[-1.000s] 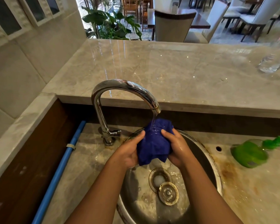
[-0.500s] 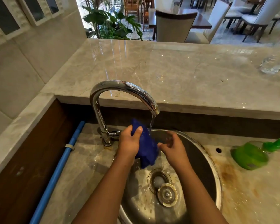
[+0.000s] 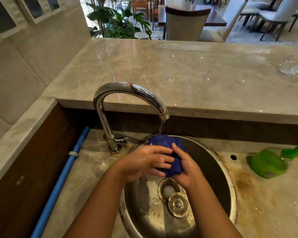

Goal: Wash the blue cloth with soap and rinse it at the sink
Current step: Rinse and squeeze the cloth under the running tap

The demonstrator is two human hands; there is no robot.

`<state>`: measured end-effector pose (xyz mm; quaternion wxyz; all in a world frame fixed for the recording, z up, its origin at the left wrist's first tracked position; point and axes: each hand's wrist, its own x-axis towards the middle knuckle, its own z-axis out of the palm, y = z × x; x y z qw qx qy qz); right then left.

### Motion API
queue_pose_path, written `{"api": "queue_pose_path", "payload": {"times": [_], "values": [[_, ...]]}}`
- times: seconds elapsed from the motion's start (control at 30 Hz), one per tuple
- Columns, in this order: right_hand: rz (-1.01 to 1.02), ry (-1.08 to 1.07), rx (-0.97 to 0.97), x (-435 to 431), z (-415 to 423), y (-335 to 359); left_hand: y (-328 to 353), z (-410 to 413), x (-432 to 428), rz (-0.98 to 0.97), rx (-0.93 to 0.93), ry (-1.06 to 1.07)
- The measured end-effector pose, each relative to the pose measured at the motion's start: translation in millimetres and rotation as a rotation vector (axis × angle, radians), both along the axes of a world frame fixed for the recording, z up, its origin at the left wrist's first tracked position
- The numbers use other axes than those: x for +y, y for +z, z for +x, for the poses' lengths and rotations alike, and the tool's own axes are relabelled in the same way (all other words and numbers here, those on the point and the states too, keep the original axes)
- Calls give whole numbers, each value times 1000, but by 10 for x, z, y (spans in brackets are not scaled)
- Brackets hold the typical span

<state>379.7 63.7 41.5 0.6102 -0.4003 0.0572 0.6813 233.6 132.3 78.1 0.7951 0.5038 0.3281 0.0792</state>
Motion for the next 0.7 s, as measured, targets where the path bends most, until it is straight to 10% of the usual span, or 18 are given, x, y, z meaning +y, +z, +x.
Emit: {"api": "queue_pose_path", "payload": {"times": [0.2, 0.43, 0.7], "values": [[84, 56, 52, 34, 190, 51, -232, 6, 137, 153, 263, 560], [179, 158, 116, -29, 170, -20, -444, 157, -18, -487, -73, 546], [-6, 168, -366, 126, 268, 12, -284, 205, 100, -59, 151, 595]]}}
